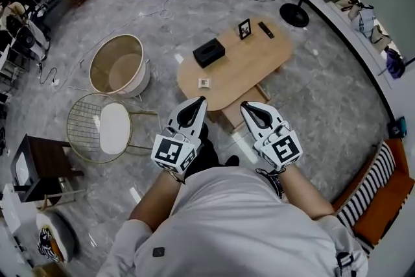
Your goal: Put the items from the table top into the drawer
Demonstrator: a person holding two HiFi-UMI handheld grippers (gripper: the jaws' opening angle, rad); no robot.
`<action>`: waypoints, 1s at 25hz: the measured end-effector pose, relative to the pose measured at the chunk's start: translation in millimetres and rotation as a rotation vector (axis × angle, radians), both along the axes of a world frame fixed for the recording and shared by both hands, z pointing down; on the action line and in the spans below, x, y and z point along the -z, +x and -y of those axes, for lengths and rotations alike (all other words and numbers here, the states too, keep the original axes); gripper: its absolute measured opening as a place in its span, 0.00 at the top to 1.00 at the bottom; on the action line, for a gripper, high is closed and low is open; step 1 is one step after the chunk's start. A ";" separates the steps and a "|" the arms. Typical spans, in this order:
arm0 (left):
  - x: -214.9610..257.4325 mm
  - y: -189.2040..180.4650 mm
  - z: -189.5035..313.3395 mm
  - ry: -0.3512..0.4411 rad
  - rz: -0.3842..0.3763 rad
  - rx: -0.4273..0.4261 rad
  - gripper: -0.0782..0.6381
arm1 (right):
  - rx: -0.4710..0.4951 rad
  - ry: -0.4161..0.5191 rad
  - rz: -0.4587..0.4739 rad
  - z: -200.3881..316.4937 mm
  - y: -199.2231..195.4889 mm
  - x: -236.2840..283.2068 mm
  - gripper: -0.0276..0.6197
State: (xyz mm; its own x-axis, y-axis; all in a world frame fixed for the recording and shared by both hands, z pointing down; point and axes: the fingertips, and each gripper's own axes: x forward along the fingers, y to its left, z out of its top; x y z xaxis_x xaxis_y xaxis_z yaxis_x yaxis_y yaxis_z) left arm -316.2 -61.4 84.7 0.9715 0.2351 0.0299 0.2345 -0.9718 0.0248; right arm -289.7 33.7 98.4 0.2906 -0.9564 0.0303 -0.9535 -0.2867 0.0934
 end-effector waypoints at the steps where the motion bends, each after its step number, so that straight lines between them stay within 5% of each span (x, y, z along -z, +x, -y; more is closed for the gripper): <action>1: -1.2 3.9 2.7 -0.001 0.000 0.001 0.88 | 0.002 0.000 -0.002 2.6 2.9 0.3 0.92; 16: -34.0 87.8 78.5 -0.028 0.057 0.004 0.88 | 0.053 -0.105 0.017 82.1 80.2 -35.8 0.92; 25: -88.4 152.1 142.2 -0.023 0.155 -0.029 0.88 | 0.068 -0.242 0.160 149.7 143.4 -101.3 0.91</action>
